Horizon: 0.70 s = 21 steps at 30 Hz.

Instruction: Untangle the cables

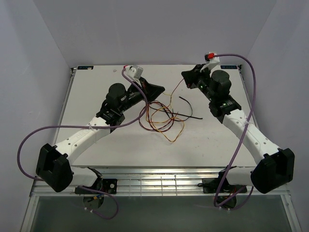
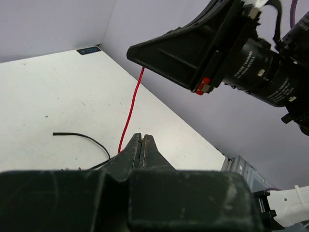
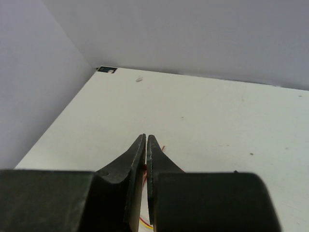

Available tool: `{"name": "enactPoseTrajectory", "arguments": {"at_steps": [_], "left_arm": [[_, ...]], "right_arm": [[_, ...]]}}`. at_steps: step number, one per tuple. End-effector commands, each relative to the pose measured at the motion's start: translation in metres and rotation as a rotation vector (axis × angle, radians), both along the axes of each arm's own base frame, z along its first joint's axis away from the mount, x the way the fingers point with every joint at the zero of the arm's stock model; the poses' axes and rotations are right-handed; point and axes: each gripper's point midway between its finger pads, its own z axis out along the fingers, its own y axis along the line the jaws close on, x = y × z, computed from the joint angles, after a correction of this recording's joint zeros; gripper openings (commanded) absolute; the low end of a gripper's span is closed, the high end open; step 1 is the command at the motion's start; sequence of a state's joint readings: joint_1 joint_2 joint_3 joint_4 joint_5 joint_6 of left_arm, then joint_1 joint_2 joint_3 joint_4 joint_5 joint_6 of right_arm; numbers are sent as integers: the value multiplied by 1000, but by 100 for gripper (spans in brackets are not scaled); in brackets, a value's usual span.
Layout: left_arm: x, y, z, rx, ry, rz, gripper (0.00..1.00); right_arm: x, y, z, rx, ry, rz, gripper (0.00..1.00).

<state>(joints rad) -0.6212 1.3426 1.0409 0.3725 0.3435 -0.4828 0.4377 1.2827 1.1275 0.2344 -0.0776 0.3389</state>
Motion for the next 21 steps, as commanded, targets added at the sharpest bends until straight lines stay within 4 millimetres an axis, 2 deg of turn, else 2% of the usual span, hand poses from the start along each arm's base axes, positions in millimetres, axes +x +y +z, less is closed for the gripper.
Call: {"name": "enactPoseTrajectory", "arguments": {"at_steps": [1,2,4,5,6,7,9,10,13,16,17,19,20,21], "left_arm": [[-5,21,23,-12,-64,84,0],[2,29,25,-13,-61,150,0],[10,46,29,4,-50,248,0],[23,63,30,23,-54,369,0],[28,75,35,45,-41,435,0],[33,86,39,58,-40,495,0],[45,115,45,95,-34,641,0],[45,123,62,77,-59,670,0],[49,143,85,69,-113,727,0],[59,160,93,88,-118,774,0],[67,172,100,86,-118,809,0],[75,183,105,85,-112,834,0],[79,196,107,94,-104,863,0],[83,200,106,101,-100,873,0]], "right_arm": [[15,-33,19,-50,-57,-172,8],[20,-40,14,-93,-62,-204,8],[30,-68,16,-146,-73,-350,8],[34,-81,15,-208,-92,-411,8],[37,-94,16,-239,-98,-468,8],[40,-117,18,-271,-97,-575,8],[41,-139,23,-355,-119,-655,8],[41,-152,24,-382,-117,-705,8],[42,-172,22,-456,-112,-774,8],[45,-188,8,-486,-80,-807,8],[46,-193,-3,-498,-58,-812,8],[46,-203,-16,-510,-32,-826,8],[46,-205,-22,-520,-21,-826,8],[45,-207,-34,-534,-3,-820,8]]}}
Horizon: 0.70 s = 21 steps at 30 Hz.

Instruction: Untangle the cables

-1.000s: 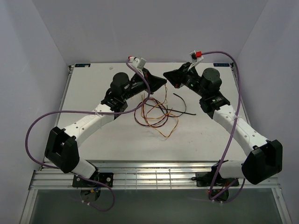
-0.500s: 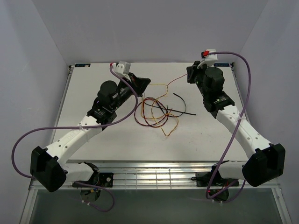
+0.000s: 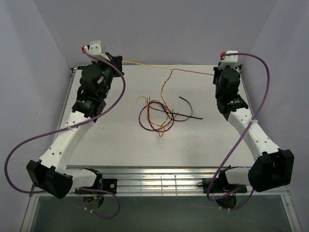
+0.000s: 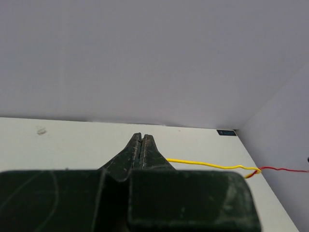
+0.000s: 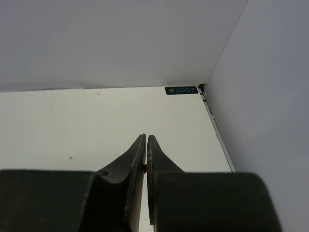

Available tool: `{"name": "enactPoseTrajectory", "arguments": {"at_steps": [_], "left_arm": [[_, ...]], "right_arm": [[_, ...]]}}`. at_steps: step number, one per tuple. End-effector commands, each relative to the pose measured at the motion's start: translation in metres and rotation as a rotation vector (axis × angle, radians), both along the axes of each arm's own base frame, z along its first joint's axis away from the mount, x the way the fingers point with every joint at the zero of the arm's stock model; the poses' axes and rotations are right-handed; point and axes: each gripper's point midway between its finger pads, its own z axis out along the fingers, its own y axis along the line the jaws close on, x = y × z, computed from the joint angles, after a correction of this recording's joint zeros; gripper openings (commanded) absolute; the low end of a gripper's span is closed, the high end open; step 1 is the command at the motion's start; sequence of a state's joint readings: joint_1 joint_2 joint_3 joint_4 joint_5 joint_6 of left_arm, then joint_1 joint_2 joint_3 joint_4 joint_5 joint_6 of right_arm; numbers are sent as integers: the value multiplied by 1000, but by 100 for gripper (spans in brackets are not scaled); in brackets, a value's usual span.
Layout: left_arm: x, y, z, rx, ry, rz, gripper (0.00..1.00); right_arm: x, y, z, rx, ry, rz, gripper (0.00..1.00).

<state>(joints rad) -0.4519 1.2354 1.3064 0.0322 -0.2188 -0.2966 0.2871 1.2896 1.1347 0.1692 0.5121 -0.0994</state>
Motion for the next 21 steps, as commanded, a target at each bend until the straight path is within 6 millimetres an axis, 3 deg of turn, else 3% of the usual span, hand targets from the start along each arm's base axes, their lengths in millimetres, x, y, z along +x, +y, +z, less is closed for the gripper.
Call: {"name": "enactPoseTrajectory", "arguments": {"at_steps": [1,6,8,9,14,16,18,19,21], "left_arm": [[10,43,17,26,-8,138,0],[13,65,51,47,-88,190,0],[15,67,64,49,-112,190,0],[13,68,82,45,-150,186,0],[20,68,118,52,-216,194,0],[17,76,139,49,-257,227,0],[23,81,146,58,-270,247,0],[18,85,163,51,-306,254,0],[26,87,170,57,-319,260,0]], "right_arm": [[-2,-32,-22,-56,40,-107,8],[-9,-44,-40,-70,78,-138,8],[-10,-46,-35,-68,69,-138,8],[-10,-48,-33,-72,66,-136,8],[-13,-59,-3,-104,17,-178,8],[-15,-70,10,-114,-7,-205,8],[-17,-83,20,-120,-24,-234,8],[-20,-88,27,-126,-36,-242,8],[-24,-99,42,-124,-68,-260,8]]}}
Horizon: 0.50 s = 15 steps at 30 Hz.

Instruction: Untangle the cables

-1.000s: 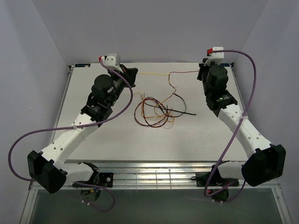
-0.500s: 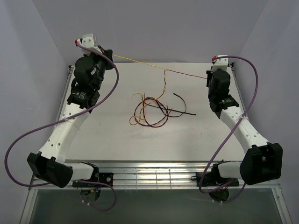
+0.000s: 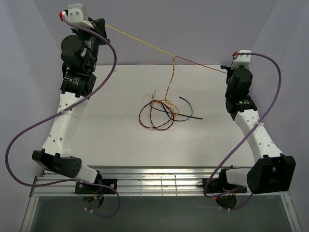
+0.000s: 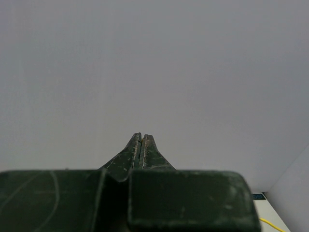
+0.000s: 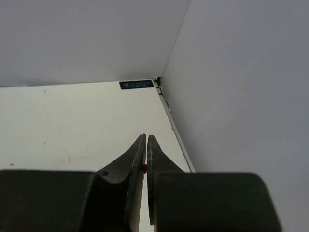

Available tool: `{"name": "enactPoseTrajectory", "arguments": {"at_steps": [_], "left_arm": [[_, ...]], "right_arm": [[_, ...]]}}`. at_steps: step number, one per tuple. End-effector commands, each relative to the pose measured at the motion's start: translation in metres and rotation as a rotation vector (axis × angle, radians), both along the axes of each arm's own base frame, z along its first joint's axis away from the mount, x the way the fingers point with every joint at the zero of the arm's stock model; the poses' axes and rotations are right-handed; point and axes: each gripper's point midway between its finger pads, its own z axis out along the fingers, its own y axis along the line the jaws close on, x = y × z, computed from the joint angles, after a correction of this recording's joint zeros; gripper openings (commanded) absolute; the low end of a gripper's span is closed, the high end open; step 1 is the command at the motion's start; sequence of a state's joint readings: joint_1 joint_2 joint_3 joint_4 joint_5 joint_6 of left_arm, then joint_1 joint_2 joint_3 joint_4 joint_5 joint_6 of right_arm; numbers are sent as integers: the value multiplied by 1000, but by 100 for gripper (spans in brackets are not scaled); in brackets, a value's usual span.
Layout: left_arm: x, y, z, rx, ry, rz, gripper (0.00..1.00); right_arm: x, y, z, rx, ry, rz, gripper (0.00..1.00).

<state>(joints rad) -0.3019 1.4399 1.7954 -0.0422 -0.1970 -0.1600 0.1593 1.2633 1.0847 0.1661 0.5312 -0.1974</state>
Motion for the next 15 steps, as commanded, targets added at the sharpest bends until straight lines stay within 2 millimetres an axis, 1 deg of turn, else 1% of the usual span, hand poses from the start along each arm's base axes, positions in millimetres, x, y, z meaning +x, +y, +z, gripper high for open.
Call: {"name": "enactPoseTrajectory", "arguments": {"at_steps": [1,2,3,4,5,6,7,8,9,10,11,12,14,15], "left_arm": [[-9,30,47,0,-110,93,0],[-12,33,59,-4,-135,99,0],[-4,32,55,0,-120,101,0],[-2,33,56,0,-122,106,0],[-3,38,62,-3,-133,123,0],[-2,40,64,-5,-140,133,0],[1,42,63,-4,-141,143,0],[1,49,66,-9,-147,165,0],[-2,53,72,-15,-162,174,0],[-2,57,74,-16,-166,182,0],[-2,62,77,-15,-173,193,0],[-6,66,82,-14,-189,204,0],[-9,76,86,-23,-198,238,0],[-12,78,91,-23,-211,242,0]], "right_arm": [[-18,-39,62,-37,-134,-118,8],[-22,-41,71,-49,-151,-123,8],[-26,-47,83,-56,-172,-138,8],[-29,-50,89,-64,-185,-149,8],[-32,-54,93,-81,-186,-162,8],[-36,-62,101,-86,-200,-192,8],[-39,-67,104,-94,-205,-205,8],[-41,-72,106,-103,-205,-218,8],[-44,-79,111,-107,-213,-238,8],[-46,-79,114,-109,-220,-234,8],[-50,-90,116,-114,-223,-260,8],[-53,-96,120,-122,-228,-273,8],[-59,-102,126,-129,-240,-287,8],[-58,-99,129,-132,-246,-268,8]]}}
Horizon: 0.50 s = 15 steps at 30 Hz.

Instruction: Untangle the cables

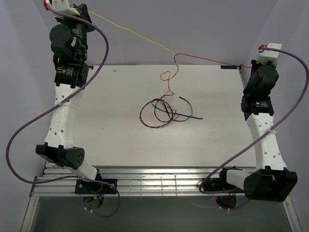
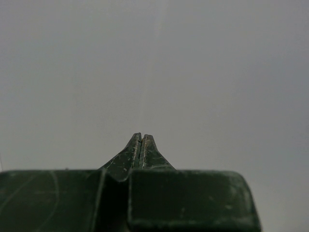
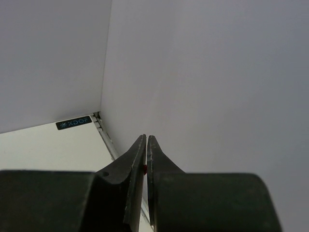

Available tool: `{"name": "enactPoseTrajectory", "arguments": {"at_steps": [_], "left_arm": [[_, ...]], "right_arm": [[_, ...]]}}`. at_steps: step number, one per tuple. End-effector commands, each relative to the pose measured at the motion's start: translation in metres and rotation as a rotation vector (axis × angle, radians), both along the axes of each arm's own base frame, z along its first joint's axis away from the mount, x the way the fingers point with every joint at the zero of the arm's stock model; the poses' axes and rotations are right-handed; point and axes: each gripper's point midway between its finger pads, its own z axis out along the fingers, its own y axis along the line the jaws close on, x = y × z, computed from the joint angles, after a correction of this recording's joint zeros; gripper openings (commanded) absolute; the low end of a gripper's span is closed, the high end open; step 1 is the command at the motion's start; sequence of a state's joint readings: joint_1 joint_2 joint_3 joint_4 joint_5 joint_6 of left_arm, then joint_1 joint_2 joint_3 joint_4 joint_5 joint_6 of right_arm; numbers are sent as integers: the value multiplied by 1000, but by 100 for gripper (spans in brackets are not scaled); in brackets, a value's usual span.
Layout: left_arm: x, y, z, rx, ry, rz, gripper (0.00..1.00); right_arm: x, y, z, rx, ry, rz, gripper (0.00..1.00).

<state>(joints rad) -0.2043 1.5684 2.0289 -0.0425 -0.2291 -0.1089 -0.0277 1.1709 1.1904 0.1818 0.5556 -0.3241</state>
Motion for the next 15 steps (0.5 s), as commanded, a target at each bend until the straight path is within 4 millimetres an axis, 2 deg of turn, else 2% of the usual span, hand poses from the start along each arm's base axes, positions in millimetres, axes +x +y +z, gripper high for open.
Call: {"name": "enactPoseTrajectory", "arguments": {"at_steps": [1,3,4,5,6,7,8,10,11,14,15], "left_arm": [[-36,32,51,-31,-146,93,0],[-36,30,56,-3,-160,87,0],[-43,31,69,-3,-191,89,0],[-36,30,67,6,-177,90,0],[-37,30,74,12,-193,96,0],[-49,32,92,4,-237,95,0],[-45,32,89,11,-220,97,0],[-51,33,96,31,-248,108,0],[-62,36,109,31,-306,128,0],[-79,52,126,32,-360,216,0],[-84,55,130,31,-374,229,0]], "right_arm": [[-19,-13,41,-38,-88,-44,8],[-17,-9,43,-37,-87,-15,8],[-17,-8,44,-37,-89,-7,8],[-17,-6,46,-38,-95,0,8],[-16,-4,48,-40,-97,17,8],[-16,-3,50,-39,-102,22,8],[-17,-3,55,-40,-111,23,8],[-20,-5,60,-47,-119,11,8],[-22,-6,62,-51,-125,2,8],[-26,-11,69,-69,-131,-21,8],[-29,-12,78,-76,-147,-28,8]]}}
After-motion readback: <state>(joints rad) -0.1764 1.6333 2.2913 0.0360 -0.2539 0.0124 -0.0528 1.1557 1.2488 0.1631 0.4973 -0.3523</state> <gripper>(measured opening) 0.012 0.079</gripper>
